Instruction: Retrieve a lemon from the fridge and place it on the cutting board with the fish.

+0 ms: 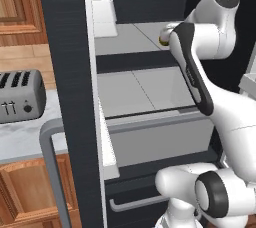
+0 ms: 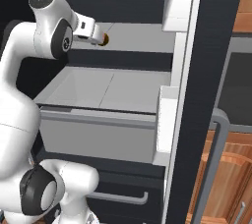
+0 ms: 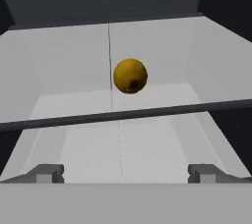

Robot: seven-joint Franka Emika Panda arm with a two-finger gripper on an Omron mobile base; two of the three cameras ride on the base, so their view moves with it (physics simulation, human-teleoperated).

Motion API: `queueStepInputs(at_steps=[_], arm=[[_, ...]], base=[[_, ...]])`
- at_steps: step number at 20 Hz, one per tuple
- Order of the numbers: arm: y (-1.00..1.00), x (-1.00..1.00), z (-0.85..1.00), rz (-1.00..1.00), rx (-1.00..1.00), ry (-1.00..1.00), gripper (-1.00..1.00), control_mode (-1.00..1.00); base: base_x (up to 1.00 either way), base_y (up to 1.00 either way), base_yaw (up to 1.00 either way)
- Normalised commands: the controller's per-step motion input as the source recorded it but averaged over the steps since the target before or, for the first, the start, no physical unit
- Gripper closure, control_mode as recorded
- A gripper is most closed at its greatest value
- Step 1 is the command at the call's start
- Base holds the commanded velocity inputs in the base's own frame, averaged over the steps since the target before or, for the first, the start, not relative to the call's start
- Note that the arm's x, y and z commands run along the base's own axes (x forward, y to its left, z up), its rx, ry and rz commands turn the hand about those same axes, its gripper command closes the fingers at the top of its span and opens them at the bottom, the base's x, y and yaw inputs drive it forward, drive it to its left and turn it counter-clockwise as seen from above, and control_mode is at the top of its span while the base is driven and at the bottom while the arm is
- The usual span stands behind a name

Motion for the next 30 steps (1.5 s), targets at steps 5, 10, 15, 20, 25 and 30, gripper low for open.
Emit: queueStepInputs(at_steps=[5, 10, 15, 20, 25, 30], arm=[[-0.08, 0.2, -0.06, 0.0, 0.0, 0.01, -1.0, -1.0], [0.0, 0.29, -0.03, 0.0, 0.0, 0.01, -1.0, -1.0], [0.0, 0.47, -0.01, 0.0, 0.0, 0.0, -1.0, -1.0], [0.0, 0.55, -0.05, 0.0, 0.0, 0.01, -1.0, -1.0], [0.0, 0.34, -0.06, 0.0, 0.0, 0.02, -1.0, -1.0], [-0.06, 0.56, -0.1, 0.0, 0.0, 0.04, -1.0, -1.0]], base=[[0.0, 0.0, 0.0], [0.0, 0.0, 0.0], [0.0, 0.0, 0.0], [0.0, 0.0, 0.0], [0.0, 0.0, 0.0], [0.0, 0.0, 0.0]])
